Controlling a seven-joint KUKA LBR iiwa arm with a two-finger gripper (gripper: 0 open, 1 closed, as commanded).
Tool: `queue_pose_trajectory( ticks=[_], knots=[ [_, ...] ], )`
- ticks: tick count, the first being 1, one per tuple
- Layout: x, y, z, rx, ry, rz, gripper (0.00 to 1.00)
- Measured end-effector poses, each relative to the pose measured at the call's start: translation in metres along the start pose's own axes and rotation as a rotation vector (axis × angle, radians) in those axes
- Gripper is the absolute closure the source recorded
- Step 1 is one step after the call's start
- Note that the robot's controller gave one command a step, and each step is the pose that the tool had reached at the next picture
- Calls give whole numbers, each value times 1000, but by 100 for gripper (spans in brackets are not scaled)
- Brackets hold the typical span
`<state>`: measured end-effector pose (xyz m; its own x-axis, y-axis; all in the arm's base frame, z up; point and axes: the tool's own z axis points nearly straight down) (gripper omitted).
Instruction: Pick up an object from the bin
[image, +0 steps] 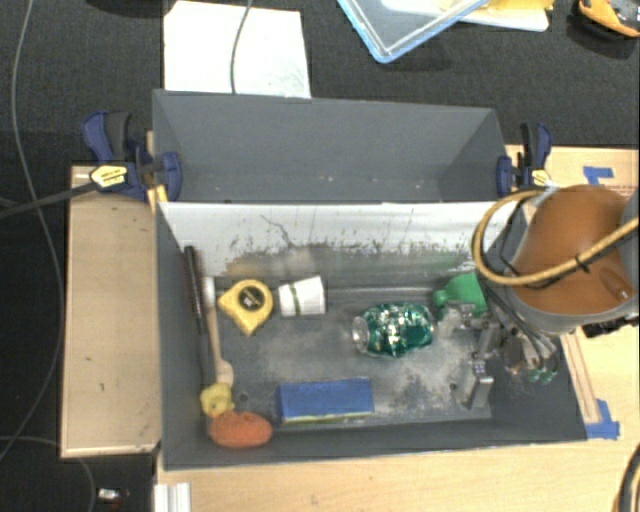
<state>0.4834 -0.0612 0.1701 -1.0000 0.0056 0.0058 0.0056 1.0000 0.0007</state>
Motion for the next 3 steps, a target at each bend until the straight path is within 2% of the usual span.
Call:
queue_pose_trajectory(
  ticks=[1,2,3],
  knots=[
    [-2,0,-4,1,-8,-3,0],
    [-60,49,12,1,-11,-54,0],
    [-36,74,3,0,-9,-18,0]
  ],
)
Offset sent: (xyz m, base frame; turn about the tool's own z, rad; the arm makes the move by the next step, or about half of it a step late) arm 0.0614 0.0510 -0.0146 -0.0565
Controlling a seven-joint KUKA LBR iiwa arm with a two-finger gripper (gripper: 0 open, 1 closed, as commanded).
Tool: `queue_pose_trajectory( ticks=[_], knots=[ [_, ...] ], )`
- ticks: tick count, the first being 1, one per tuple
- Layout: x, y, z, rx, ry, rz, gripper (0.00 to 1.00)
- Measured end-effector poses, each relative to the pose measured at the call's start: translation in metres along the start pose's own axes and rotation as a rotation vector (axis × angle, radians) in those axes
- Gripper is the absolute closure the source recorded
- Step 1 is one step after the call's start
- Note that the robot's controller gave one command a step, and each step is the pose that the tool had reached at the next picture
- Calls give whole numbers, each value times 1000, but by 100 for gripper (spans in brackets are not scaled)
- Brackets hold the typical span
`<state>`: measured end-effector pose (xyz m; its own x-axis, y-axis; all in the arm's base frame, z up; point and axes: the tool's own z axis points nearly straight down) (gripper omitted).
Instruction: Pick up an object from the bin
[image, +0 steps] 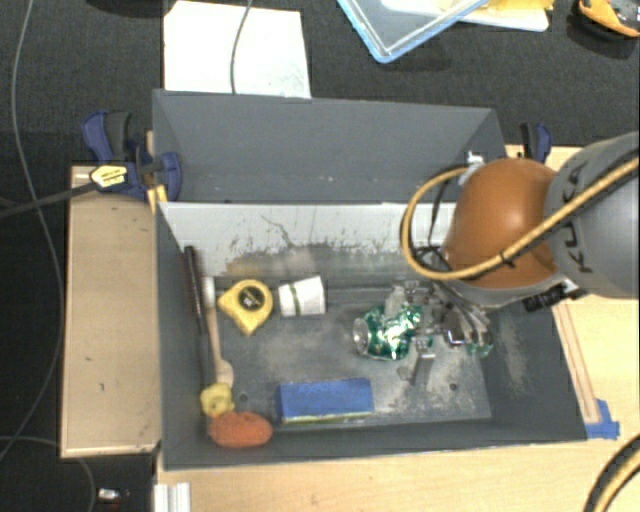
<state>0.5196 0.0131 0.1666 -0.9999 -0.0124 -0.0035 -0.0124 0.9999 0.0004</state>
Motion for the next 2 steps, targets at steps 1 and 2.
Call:
queue_pose_trajectory(
  ticks=[1,2],
  knots=[
    [-7,7,20,0,-7,-130,0],
    [-9,2,32,0,-1,-313,0]
  ],
)
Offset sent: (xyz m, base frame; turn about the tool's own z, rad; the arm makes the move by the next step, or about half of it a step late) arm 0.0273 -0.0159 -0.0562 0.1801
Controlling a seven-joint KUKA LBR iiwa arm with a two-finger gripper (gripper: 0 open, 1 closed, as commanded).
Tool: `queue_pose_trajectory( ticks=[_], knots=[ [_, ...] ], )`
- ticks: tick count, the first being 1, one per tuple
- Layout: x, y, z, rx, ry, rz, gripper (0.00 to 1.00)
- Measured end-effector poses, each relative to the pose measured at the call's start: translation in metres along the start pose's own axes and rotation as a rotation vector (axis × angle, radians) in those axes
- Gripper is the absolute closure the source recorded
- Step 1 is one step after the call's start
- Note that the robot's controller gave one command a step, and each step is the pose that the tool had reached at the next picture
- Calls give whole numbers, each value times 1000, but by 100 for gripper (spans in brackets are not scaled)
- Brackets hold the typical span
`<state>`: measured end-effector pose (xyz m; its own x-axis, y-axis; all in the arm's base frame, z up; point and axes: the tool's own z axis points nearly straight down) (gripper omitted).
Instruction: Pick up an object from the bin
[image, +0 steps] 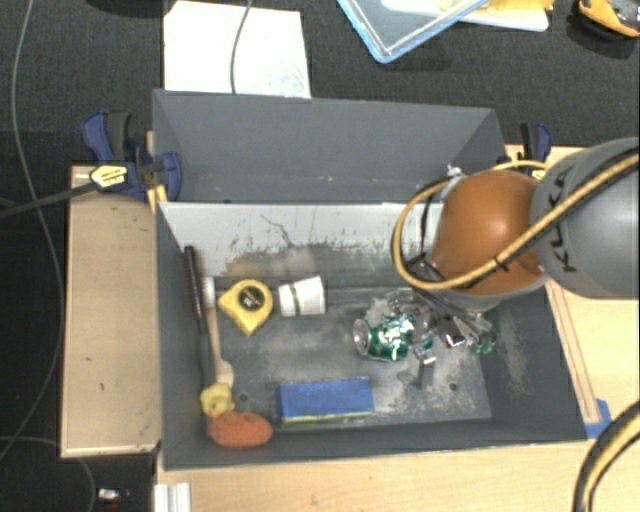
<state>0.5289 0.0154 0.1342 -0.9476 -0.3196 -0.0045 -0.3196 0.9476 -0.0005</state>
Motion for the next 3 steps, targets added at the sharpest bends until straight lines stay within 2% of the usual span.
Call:
queue_pose_trajectory(
  ticks=[1,2,3],
  knots=[
    [8,0,42,2,-20,44,0],
    [-20,-28,51,3,-16,98,0],
    [-23,-69,44,3,-28,160,0]
  ],
)
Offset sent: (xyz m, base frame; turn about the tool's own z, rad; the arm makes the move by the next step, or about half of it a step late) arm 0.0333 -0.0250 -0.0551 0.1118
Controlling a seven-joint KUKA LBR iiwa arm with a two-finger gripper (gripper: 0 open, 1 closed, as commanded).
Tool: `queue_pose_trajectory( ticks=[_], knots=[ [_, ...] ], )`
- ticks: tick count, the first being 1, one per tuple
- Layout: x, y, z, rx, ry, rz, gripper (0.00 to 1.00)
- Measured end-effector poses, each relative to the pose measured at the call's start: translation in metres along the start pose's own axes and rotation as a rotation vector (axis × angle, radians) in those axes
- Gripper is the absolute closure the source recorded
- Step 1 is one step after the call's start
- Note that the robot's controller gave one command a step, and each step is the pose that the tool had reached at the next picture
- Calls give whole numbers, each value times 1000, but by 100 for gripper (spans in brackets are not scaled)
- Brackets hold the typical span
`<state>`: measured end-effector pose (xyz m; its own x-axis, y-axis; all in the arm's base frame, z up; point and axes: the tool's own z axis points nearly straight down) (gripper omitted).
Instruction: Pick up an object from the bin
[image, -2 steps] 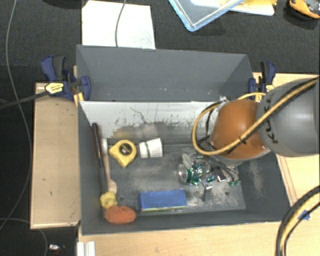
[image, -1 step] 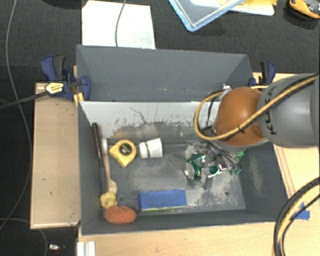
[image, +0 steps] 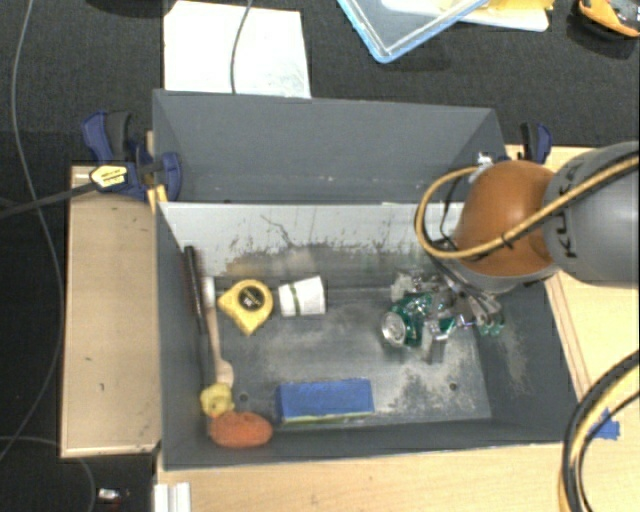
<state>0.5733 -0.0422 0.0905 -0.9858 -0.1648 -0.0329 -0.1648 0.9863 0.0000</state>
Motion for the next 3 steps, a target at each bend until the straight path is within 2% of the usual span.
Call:
queue_pose_trajectory(
  ticks=[1,2,3],
  knots=[
    [23,-34,10,-3,6,42,0],
    [0,-28,18,-2,-9,59,100],
    [0,-28,18,-2,-9,59,100]
  ],
)
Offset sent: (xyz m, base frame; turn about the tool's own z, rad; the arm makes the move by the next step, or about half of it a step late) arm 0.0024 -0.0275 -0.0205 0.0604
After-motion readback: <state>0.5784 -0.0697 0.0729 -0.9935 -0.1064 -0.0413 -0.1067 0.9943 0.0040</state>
